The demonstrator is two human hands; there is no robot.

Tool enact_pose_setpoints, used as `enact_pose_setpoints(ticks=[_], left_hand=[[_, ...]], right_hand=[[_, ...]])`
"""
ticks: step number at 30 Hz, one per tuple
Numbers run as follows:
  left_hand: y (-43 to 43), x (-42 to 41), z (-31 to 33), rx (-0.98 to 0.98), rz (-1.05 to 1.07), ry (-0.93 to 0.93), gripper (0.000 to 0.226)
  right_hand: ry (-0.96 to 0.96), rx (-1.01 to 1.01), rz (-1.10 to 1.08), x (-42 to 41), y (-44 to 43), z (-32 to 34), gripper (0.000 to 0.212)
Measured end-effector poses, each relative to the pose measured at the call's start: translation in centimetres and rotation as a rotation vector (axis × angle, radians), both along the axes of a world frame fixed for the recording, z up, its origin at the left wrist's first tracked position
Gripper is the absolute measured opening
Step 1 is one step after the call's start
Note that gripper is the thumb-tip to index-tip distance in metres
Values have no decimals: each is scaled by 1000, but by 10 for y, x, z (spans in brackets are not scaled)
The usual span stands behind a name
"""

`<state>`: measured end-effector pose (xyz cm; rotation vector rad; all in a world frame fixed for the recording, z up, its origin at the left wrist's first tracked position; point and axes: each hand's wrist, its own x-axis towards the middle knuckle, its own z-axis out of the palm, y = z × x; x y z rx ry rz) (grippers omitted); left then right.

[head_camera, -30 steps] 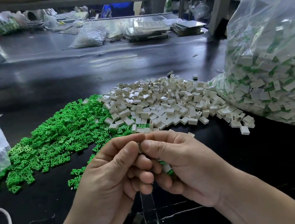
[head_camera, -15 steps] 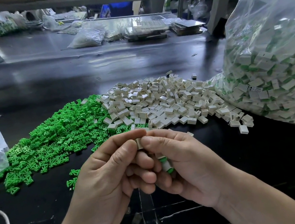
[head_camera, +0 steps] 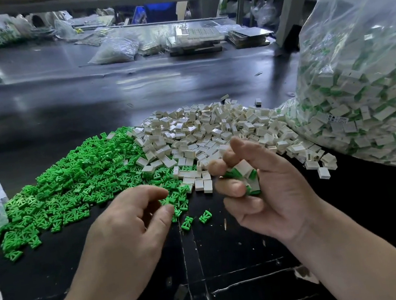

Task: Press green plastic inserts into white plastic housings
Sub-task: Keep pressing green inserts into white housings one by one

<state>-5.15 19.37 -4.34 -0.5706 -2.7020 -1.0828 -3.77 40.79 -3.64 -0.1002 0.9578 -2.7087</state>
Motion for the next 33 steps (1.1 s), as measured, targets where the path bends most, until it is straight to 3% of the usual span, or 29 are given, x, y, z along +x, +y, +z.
enact_pose_setpoints(ticks=[2, 4, 6, 8, 11, 13, 16, 26, 31, 33], left_hand=[[2, -1, -6, -192, -39, 47, 44], [4, -2, -10, -322, -90, 116, 52], [7, -2, -12, -394, -154, 204, 42], [11, -4, -17, -439, -198, 265, 34], [12, -6, -22, -464, -246, 274, 23], [11, -6, -22, -460, -237, 252, 18], [10, -4, -21, -445, -222, 205, 17], [10, -1, -13, -430, -242, 156, 15], [10, 2, -11, -94, -136, -18, 12], [12, 4, -10, 80, -98, -79, 15]], right_hand=[[-41, 221, -116, -3, 6, 1, 17], [-3, 674, -258, -5, 11, -1, 12], [82, 1244, -389, -7, 12, -5, 10], [214, 1738, -388, -10, 8, -13, 24], [315, 2144, -234, -14, -3, -19, 34], [356, 2207, -206, -17, -5, -21, 30], [338, 2148, -207, -16, -4, -19, 25], [370, 2168, -260, -20, -8, -24, 28], [305, 2114, -231, -16, -2, -23, 23], [231, 1976, -208, -13, 5, -20, 18]])
